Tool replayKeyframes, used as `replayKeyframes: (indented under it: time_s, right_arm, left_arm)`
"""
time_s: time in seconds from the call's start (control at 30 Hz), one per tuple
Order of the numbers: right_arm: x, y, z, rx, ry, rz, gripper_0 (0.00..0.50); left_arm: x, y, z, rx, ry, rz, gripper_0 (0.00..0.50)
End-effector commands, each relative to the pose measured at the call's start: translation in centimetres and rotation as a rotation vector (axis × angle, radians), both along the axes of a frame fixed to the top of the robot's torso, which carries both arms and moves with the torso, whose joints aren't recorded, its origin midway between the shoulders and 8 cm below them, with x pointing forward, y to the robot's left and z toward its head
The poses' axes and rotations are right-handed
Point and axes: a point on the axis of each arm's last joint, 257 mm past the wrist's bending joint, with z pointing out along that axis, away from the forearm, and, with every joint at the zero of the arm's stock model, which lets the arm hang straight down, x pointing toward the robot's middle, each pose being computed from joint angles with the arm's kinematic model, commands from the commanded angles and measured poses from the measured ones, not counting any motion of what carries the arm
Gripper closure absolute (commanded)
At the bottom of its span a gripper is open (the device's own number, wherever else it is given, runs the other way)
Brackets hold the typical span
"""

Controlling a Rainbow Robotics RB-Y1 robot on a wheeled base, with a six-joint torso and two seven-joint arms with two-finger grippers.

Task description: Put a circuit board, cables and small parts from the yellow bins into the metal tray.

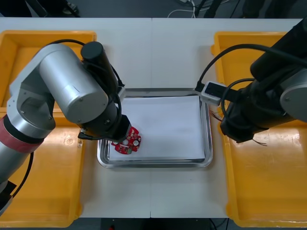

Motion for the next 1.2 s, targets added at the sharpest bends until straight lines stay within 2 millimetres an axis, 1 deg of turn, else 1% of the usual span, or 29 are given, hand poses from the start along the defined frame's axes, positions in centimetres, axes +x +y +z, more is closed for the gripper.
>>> replayKeyframes:
  time_s: [0.03,0.07,0.2,0.27,0.4,0.57,0.6,0.67,0.7,0.77,0.9,1.0,1.03,1.1,1.13,1.2]
  right_arm:
    - [0.1,4.8,0.6,0.005,-0.065,0.11,0.5]
    - [0.1,5.3,0.3,0.005,-0.068,0.122,0.5]
    - [0.0,6.8,-0.4,0.012,-0.074,0.157,0.5]
    - [0.0,7.7,-0.9,0.011,-0.074,0.185,0.5]
    - [-0.1,9.1,-1.6,0.008,-0.064,0.216,0.5]
    - [0.0,10.8,-2.3,0.009,-0.046,0.246,0.5]
    - [0.0,11.0,-2.4,0.007,-0.046,0.25,0.5]
    - [0.3,11.4,-2.8,-0.018,-0.056,0.264,0.5]
    - [0.3,11.5,-2.9,-0.027,-0.061,0.269,0.5]
    - [0.6,11.8,-3.5,-0.061,-0.075,0.279,0.5]
    - [1.1,12.0,-4.6,-0.097,-0.083,0.287,0.5]
    - [1.2,12.2,-5.6,-0.11,-0.067,0.297,0.5]
    - [1.3,12.2,-5.7,-0.113,-0.065,0.297,0.5]
    - [1.1,12.5,-6.4,-0.123,-0.06,0.317,0.5]
    - [1.1,12.6,-6.5,-0.124,-0.06,0.321,0.5]
    - [1.2,12.8,-6.9,-0.137,-0.074,0.343,0.5]
  left_arm:
    - [0.6,0.0,2.4,-0.046,-0.059,-0.103,0.0]
    - [1.0,0.4,2.9,-0.056,-0.071,-0.099,0.0]
    - [1.6,2.1,3.5,-0.076,-0.09,-0.08,0.0]
    - [2.1,3.4,3.9,-0.079,-0.103,-0.068,0.0]
    - [2.9,5.3,4.7,-0.075,-0.133,-0.06,0.0]
    - [4.3,7.9,6.6,-0.072,-0.195,-0.053,0.0]
    - [4.4,8.2,6.9,-0.073,-0.203,-0.05,0.0]
    - [4.8,9.6,7.5,-0.064,-0.218,-0.035,0.0]
    - [4.8,9.9,7.6,-0.061,-0.221,-0.032,0.0]
    - [5.1,11.2,8.0,-0.039,-0.232,-0.017,0.0]
    - [5.4,13.1,8.7,-0.018,-0.244,0.006,0.0]
    - [5.7,15.3,9.3,0.0,-0.248,0.035,0.0]
    - [5.7,15.7,9.4,0.003,-0.248,0.038,0.0]
    - [6.0,17.6,9.8,0.022,-0.251,0.049,0.0]
    - [6.1,18.0,9.9,0.025,-0.252,0.054,0.0]
    - [6.3,20.0,10.2,0.044,-0.249,0.078,0.0]
